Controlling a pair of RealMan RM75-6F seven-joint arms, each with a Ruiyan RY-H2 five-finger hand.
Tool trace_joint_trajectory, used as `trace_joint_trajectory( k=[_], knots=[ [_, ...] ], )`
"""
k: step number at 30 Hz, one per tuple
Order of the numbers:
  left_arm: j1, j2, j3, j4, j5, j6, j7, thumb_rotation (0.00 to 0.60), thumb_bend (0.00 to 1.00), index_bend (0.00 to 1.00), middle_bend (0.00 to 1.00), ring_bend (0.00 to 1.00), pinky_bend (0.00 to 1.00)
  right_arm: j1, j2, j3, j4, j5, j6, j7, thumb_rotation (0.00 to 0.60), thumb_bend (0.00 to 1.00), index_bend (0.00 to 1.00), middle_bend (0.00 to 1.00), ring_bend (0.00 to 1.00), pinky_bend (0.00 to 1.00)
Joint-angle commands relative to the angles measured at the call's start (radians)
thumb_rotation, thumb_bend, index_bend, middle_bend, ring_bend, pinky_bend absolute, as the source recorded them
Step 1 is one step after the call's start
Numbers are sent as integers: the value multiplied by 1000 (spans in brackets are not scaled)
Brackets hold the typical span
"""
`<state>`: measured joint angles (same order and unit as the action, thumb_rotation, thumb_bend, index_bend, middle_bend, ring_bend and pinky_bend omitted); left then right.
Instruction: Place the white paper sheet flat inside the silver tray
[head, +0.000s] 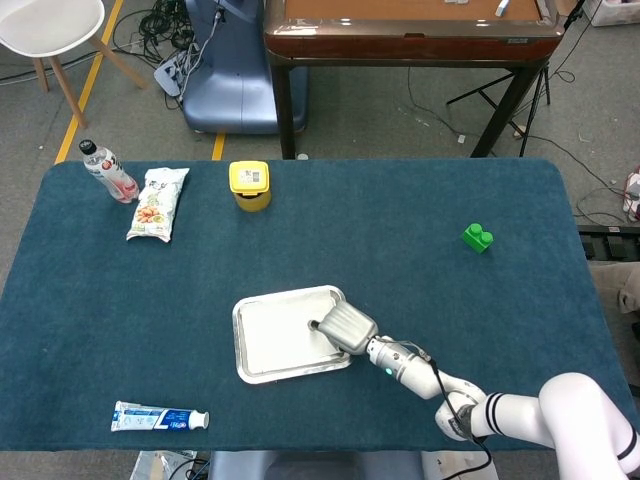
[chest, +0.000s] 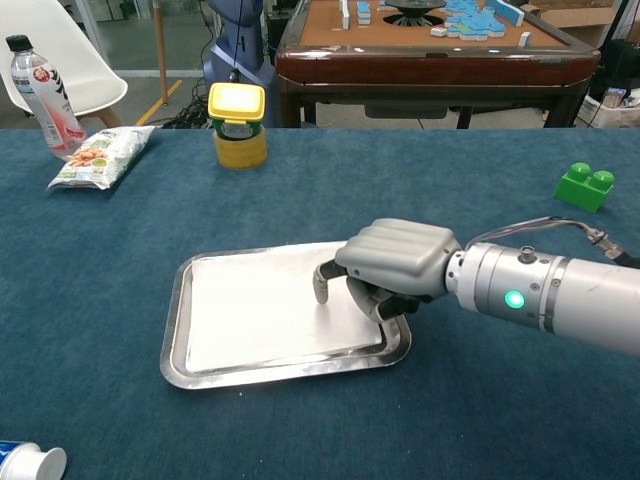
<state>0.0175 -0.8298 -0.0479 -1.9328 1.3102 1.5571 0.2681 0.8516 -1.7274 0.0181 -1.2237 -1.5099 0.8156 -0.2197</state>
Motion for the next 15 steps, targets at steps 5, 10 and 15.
trace_joint_trajectory(
  k=[5, 10, 15],
  knots=[
    [0, 0, 0, 0, -1, 0, 0, 600, 293, 386, 364, 286, 508, -1, 0, -4, 0, 2, -5, 2, 600, 1000, 328, 1000, 979, 1000],
    [0, 1, -1, 0, -2, 1, -1, 600, 294, 386, 364, 286, 508, -2, -5, -7, 4, 2, -8, 7, 600, 1000, 328, 1000, 979, 1000],
    [0, 2, -2, 0, -3, 0, -2, 600, 294, 386, 364, 286, 508, -2, -7, -7, 2, -3, -5, 17, 600, 1000, 328, 1000, 979, 1000]
  ],
)
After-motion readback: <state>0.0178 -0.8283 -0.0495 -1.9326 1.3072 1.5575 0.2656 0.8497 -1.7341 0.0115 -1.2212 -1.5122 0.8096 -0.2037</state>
